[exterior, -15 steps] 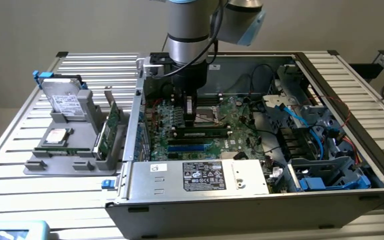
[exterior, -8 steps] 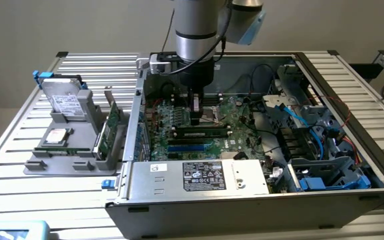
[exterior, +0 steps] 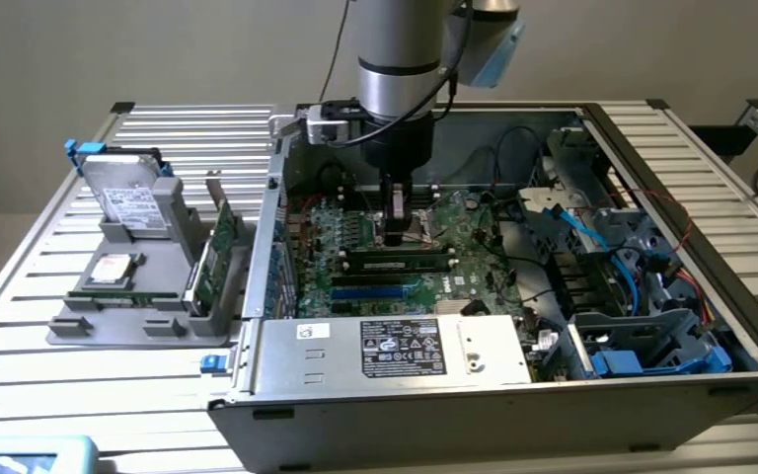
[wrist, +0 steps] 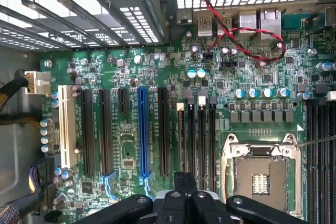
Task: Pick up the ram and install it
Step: 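Press down the ram until it locks into place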
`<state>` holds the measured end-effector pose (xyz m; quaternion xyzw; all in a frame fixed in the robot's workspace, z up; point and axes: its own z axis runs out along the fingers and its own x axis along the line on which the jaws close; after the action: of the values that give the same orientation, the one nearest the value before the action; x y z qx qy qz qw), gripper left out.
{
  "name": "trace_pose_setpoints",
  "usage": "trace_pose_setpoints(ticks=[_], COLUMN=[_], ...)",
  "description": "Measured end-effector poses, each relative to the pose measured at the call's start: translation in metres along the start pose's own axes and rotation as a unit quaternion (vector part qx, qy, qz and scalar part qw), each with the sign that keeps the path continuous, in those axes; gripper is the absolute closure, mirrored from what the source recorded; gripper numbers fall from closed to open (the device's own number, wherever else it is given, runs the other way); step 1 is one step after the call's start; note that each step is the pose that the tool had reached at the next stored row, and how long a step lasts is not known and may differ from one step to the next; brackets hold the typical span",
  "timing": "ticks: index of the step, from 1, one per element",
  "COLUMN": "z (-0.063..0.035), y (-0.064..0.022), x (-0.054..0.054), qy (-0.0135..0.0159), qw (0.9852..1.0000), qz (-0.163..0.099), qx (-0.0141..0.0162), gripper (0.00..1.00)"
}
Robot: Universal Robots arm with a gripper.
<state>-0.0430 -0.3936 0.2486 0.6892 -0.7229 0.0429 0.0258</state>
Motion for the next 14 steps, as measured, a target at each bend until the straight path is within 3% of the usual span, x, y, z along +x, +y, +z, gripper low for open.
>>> trace_pose_setpoints(ticks=[10, 14], z=[-0.0001, 0.0], y=[-0.0169, -0.0188], x=[-0.001, -0.001], qy=[-0.0001, -0.0006], qw=[1.0, 1.0], qz=[0.0, 0.0], qx=[0.0, -0.0001], gripper=[0.89, 0.89])
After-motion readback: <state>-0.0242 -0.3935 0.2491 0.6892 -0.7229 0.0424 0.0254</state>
